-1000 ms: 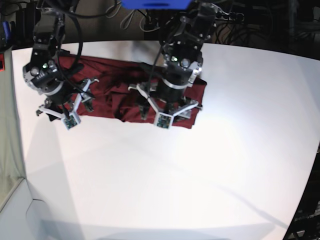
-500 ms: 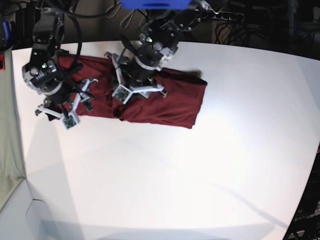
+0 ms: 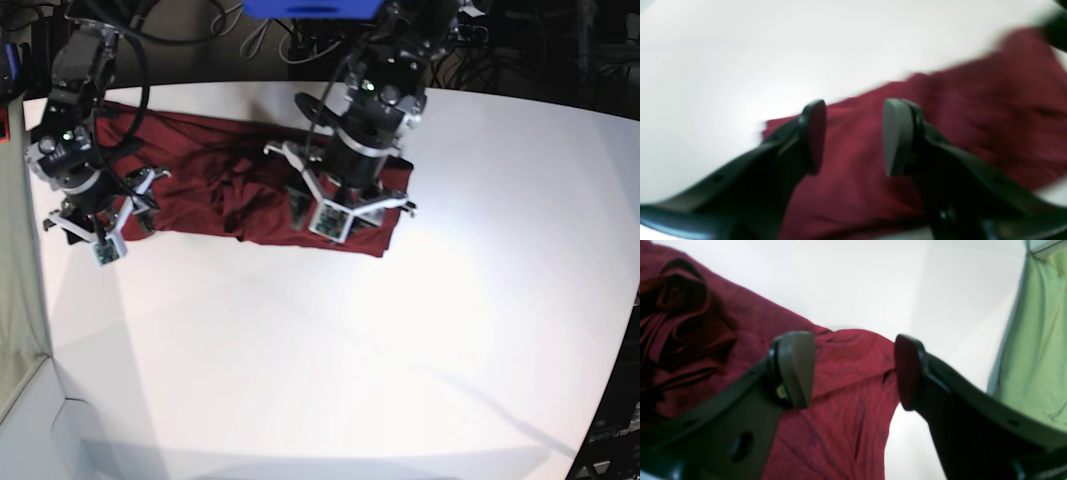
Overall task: Layout the t-shirt on the table in an organized manner, then fold the t-shirt properly
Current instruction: 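Fold the strip end with the left gripper toward the right gripper, then release the left gripper and press the folded strip flat with both grippers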
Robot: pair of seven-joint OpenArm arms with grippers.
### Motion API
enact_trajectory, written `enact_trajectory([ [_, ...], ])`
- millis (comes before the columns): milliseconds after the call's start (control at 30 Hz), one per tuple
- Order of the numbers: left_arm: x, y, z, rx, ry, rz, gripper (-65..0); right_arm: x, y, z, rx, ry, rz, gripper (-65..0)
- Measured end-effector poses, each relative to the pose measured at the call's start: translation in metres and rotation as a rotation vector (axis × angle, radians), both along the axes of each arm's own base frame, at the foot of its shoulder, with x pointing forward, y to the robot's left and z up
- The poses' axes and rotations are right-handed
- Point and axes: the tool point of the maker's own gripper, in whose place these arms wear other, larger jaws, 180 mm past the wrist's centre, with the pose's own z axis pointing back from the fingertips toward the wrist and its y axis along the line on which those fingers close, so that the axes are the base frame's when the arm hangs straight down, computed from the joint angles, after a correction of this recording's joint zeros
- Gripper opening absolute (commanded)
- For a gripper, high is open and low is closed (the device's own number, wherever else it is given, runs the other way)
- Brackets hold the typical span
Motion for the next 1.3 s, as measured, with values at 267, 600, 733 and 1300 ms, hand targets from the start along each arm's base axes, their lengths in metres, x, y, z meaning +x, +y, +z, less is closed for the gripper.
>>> enact_trajectory([
  [267, -0.002, -0.009, -0.048, 0.025, 0.131, 0.019, -37.8, 0.0, 0.0, 0.0, 0.001, 0.0, 0.0, -26.9],
  [600, -0.04, -0.081, -0.021, 0.006, 0.066, -0.311, -37.8, -0.004, -0.027, 0.005, -0.008, -0.014, -0.083, -26.9],
  [733, -0.036, -0.054, -0.012, 0.055, 0.012, -0.313, -37.8, -0.009, -0.037, 0.004, -0.012, -0.007, -0.114, -26.7],
  [1300, 0.046, 0.104, -0.062, 0.214, 0.105, 0.085, -37.8, -0.031, -0.069, -0.035, 0.07, 0.083, -0.266, -12.0],
])
